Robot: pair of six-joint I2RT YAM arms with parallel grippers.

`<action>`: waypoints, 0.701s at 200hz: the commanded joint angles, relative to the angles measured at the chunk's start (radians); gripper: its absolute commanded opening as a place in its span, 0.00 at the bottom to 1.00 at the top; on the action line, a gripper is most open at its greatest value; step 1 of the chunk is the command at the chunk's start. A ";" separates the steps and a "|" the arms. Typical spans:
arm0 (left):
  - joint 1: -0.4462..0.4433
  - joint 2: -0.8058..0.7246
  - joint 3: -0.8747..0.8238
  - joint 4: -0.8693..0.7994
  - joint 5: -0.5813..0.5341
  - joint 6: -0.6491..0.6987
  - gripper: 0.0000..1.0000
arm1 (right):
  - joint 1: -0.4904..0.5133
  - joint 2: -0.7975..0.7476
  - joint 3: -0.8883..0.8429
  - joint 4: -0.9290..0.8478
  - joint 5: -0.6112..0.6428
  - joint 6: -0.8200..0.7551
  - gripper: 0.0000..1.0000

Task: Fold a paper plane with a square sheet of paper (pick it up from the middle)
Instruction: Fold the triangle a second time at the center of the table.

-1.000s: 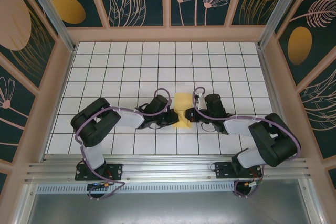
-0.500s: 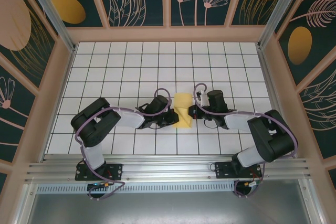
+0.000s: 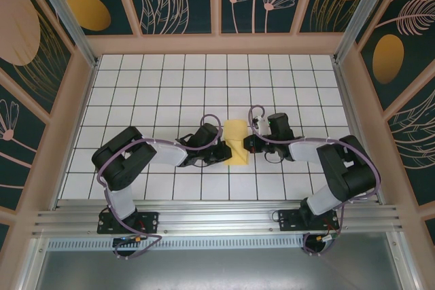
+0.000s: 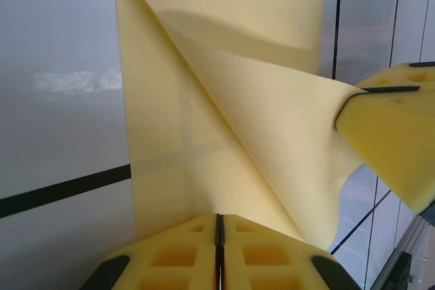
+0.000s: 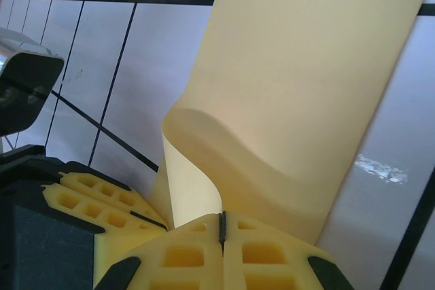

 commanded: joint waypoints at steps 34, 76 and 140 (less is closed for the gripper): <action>-0.002 0.005 0.005 -0.086 -0.040 0.027 0.12 | -0.012 0.049 0.059 -0.048 -0.017 -0.069 0.03; -0.001 0.009 0.010 -0.096 -0.042 0.033 0.12 | -0.014 0.088 0.087 -0.066 -0.030 -0.088 0.04; -0.002 -0.001 0.014 -0.100 -0.046 0.032 0.13 | -0.024 0.081 0.072 -0.051 -0.001 -0.075 0.04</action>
